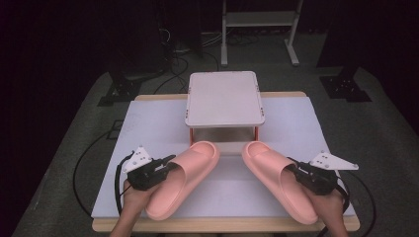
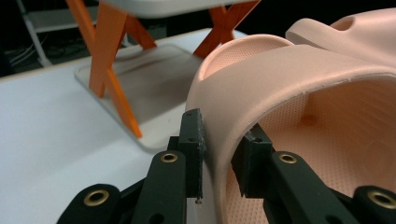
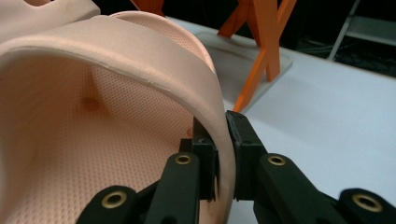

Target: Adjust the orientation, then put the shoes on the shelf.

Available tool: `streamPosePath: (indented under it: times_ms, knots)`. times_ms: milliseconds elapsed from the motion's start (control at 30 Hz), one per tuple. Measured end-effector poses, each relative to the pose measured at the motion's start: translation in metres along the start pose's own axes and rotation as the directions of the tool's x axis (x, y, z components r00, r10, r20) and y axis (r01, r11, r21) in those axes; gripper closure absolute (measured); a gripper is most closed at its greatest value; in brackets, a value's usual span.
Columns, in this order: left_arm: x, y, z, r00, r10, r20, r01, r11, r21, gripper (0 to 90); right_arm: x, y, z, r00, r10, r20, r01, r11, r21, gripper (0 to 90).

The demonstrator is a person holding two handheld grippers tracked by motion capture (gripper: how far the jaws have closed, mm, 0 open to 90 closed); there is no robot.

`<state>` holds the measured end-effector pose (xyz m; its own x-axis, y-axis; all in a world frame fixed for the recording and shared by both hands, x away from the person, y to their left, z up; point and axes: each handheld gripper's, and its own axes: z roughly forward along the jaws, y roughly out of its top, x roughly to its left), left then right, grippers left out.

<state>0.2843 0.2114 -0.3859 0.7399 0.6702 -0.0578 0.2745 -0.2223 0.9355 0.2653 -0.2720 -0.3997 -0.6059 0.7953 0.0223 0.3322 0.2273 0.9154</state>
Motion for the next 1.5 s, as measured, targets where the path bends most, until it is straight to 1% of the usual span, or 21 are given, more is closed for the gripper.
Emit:
streamPosePath:
  times_ms: [133,167,267,333,433,467,567,633,767,867,933,1000,1133,1267,1333,1400,1500]
  knots:
    - [-0.004,0.012,-0.006,0.9998,0.012,0.018,-0.012,0.9999,-0.009,74.9,0.001,0.012,-0.006,0.9999,-0.012,-0.012,0.012,0.9998,-0.012,82.3]
    - [-0.005,0.015,-0.007,0.9996,0.020,0.019,-0.019,0.9997,-0.012,74.8,0.001,0.015,-0.007,0.9997,-0.018,-0.014,0.018,0.9997,-0.015,82.2]
    - [-0.006,0.020,-0.010,0.9996,0.024,0.018,-0.024,0.9996,-0.015,74.6,0.001,0.021,-0.010,0.9997,-0.021,-0.013,0.020,0.9997,-0.016,82.2]
    - [-0.005,0.022,-0.012,0.9995,0.025,0.017,-0.025,0.9995,-0.018,74.6,0.001,0.025,-0.010,0.9995,-0.023,-0.019,0.023,0.9997,-0.011,82.2]
    - [-0.005,0.025,-0.015,0.9995,0.023,0.022,-0.022,0.9996,-0.018,74.6,0.004,0.030,-0.011,0.9987,-0.049,-0.016,0.049,0.9988,-0.004,82.2]
    - [-0.005,0.026,-0.015,0.9996,0.020,0.022,-0.020,0.9996,-0.021,74.7,0.005,0.031,-0.012,0.9986,-0.052,-0.009,0.052,0.9986,-0.004,82.2]
    - [-0.006,0.029,-0.017,0.9993,0.028,0.026,-0.028,0.9994,-0.019,74.7,0.006,0.034,-0.013,0.9988,-0.047,-0.011,0.047,0.9989,-0.007,82.2]
    - [-0.007,0.032,-0.018,0.9990,0.037,0.026,-0.037,0.9991,-0.020,74.6,0.007,0.036,-0.013,0.9984,-0.055,-0.009,0.055,0.9985,-0.006,82.2]
    - [-0.007,0.038,-0.017,0.9989,0.036,0.030,-0.035,0.9990,-0.029,74.6,0.009,0.043,-0.013,0.9978,-0.065,-0.011,0.065,0.9979,-0.009,82.2]
    - [-0.006,0.043,-0.017,0.9986,0.045,0.026,-0.045,0.9987,-0.023,74.6,0.010,0.049,-0.012,0.9974,-0.072,-0.009,0.072,0.9973,-0.016,82.2]
    - [-0.005,0.046,-0.018,0.9989,0.038,0.027,-0.037,0.9988,-0.034,74.6,0.010,0.054,-0.011,0.9974,-0.072,-0.007,0.072,0.9971,-0.022,82.2]
    - [-0.005,0.050,-0.019,0.9988,0.039,0.030,-0.038,0.9986,-0.037,74.6,0.011,0.060,-0.010,0.9972,-0.075,-0.009,0.075,0.9969,-0.025,82.2]
    - [-0.002,0.060,-0.017,0.9989,0.039,0.024,-0.038,0.9989,-0.028,74.6,0.012,0.072,-0.006,0.9963,-0.086,-0.008,0.085,0.9961,-0.024,82.2]
    - [0.003,0.069,-0.015,0.9995,0.030,0.013,-0.030,0.9992,-0.026,74.6,0.011,0.082,-0.003,0.9963,-0.086,-0.006,0.086,0.9960,-0.026,82.2]
    - [0.005,0.073,-0.014,0.9996,0.030,0.004,-0.030,0.9994,-0.019,74.7,0.011,0.087,-0.002,0.9970,-0.077,-0.009,0.077,0.9965,-0.032,82.2]
    - [0.008,0.075,-0.012,0.9996,0.025,0.013,-0.025,0.9996,-0.016,74.6,0.010,0.090,-0.001,0.9970,-0.077,-0.008,0.077,0.9965,-0.033,82.2]
    - [0.009,0.080,-0.012,0.9996,0.028,0.008,-0.028,0.9994,-0.022,74.6,0.010,0.095,-0.001,0.9967,-0.081,-0.004,0.081,0.9963,-0.029,82.2]
